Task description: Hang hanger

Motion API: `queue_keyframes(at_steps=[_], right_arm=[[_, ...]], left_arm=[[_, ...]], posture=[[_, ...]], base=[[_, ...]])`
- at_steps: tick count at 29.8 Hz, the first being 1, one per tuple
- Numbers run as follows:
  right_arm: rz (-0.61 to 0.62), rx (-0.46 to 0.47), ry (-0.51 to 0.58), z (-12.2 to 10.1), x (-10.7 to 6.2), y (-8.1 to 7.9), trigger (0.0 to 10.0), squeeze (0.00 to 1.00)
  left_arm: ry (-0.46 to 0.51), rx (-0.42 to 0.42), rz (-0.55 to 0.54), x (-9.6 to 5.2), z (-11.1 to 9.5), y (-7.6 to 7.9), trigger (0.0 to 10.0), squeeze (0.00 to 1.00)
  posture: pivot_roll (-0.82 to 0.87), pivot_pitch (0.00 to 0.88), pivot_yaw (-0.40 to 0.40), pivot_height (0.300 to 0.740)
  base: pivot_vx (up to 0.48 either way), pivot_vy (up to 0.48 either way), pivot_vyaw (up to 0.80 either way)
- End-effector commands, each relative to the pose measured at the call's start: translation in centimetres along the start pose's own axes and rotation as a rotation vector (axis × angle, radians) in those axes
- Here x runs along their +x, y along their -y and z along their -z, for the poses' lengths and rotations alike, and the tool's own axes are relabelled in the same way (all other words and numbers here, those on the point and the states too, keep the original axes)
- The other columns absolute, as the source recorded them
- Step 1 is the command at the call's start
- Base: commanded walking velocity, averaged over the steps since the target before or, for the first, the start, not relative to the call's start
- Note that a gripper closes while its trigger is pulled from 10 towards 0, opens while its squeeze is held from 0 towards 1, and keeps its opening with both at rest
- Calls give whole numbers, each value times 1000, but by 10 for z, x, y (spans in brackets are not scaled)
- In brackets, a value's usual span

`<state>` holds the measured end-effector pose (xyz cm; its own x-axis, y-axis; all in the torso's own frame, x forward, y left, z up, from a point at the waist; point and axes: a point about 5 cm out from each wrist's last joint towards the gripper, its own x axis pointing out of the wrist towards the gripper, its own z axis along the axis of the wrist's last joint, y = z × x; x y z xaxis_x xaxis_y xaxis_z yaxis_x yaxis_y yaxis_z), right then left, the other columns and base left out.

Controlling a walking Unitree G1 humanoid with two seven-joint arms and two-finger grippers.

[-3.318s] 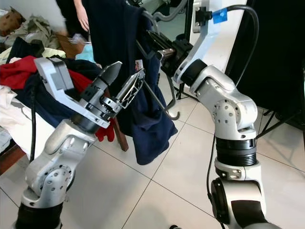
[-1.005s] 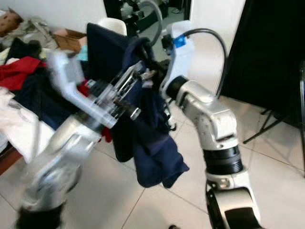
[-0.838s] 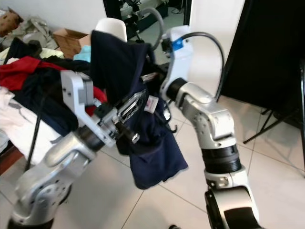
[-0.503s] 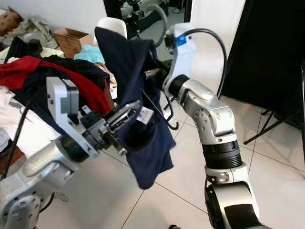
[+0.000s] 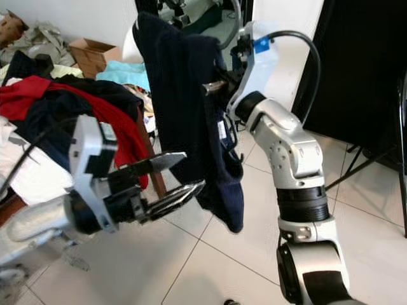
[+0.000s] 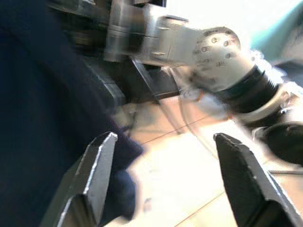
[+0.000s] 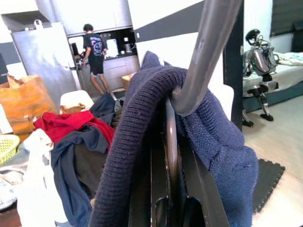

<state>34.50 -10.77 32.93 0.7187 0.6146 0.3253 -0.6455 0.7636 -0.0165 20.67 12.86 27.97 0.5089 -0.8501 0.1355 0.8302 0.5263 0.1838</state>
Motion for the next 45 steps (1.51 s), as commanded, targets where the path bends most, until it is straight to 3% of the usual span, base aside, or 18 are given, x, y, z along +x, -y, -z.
queue_keyframes(at_steps=[1,2,4,5,6,7,9,10,11,13,16,18,26,32,39,41,42,45], right_arm=[[-39,-22,61,-11,2,-4,10000,0],[-87,-59,45,-10,-3,-3,10000,0],[-87,-59,45,-10,-3,-3,10000,0],[-144,-104,19,-7,-9,-2,10000,0],[-144,-104,19,-7,-9,-2,10000,0],[-203,-135,-2,-5,-16,0,10000,0],[-203,-135,-2,-5,-16,0,10000,0],[-265,-158,-21,-4,-24,1,10000,0],[-405,-221,-69,-1,-39,-4,10000,0],[-405,-221,-69,-1,-39,-4,10000,0],[-531,-255,-108,2,-46,-17,10000,0],[-531,-255,-108,2,-46,-17,10000,0],[-753,-266,-94,1,-49,-51,10000,0],[-861,-246,-66,1,-51,-74,10000,0],[-893,-236,-58,2,-52,-81,10000,0],[-905,-230,-53,3,-52,-84,10000,0],[-914,-225,-49,3,-52,-87,10000,0],[-920,-222,-47,3,-52,-89,10000,0]], left_arm=[[2,28,-5,-5,-6,-4,10000,1000],[26,94,-58,-13,-22,-18,10000,1000],[26,94,-58,-13,-22,-18,10000,1000],[55,158,-110,-21,-40,-31,10000,1000],[55,158,-110,-21,-40,-31,10000,1000],[60,219,-140,-28,-54,-41,10000,1000],[60,219,-140,-28,-54,-41,10000,1000],[35,281,-151,-36,-65,-48,10000,380],[-88,368,-128,-49,-76,-58,10000,0],[-88,368,-128,-49,-76,-58,10000,0],[-227,421,-73,-58,-80,-66,10000,0],[-227,421,-73,-58,-80,-66,10000,0],[-474,446,103,-64,-63,-75,10000,0],[-530,470,191,-55,-46,-78,10000,0],[-544,476,222,-51,-40,-79,10000,0],[-554,475,245,-49,-36,-78,9529,0],[-566,470,269,-49,-32,-77,0,0],[-574,466,285,-48,-29,-77,0,0]], posture=[[-3,123,16,740],[-3,122,15,740],[-3,122,15,740],[-4,120,19,740],[-4,120,19,740],[-4,119,21,740],[-4,119,21,740],[-3,117,24,740],[-2,109,28,740],[-2,109,28,740],[5,102,35,740],[5,102,35,740],[10,77,42,740],[4,65,50,740],[-2,60,61,740],[-4,60,63,740],[-7,61,66,740],[-7,61,66,740]], base=[[0,0,0],[0,0,0],[0,0,0],[0,0,0],[0,0,0],[0,0,0],[0,0,0],[0,0,0],[0,0,0],[0,0,0],[0,0,0],[0,0,0],[0,0,0],[0,0,0],[0,0,0],[0,0,0],[0,0,0],[0,0,0]])
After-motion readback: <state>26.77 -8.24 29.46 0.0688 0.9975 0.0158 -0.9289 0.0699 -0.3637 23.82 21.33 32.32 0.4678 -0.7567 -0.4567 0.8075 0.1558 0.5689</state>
